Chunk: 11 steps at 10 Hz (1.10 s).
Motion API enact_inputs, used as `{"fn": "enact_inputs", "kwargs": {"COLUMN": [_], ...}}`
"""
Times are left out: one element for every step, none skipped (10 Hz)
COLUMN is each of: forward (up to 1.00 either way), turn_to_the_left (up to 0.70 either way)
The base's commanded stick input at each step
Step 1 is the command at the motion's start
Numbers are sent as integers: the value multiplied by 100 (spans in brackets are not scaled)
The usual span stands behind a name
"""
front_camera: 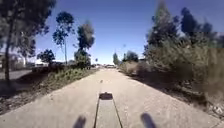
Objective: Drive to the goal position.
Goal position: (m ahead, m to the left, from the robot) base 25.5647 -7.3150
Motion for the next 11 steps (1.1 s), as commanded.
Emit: {"fn": "enact_inputs", "kwargs": {"forward": [98,98,98,98,98,98,98,98,98,98,98], "turn_to_the_left": [0,0,0,0,0,0,0,0,0,0,0]}}
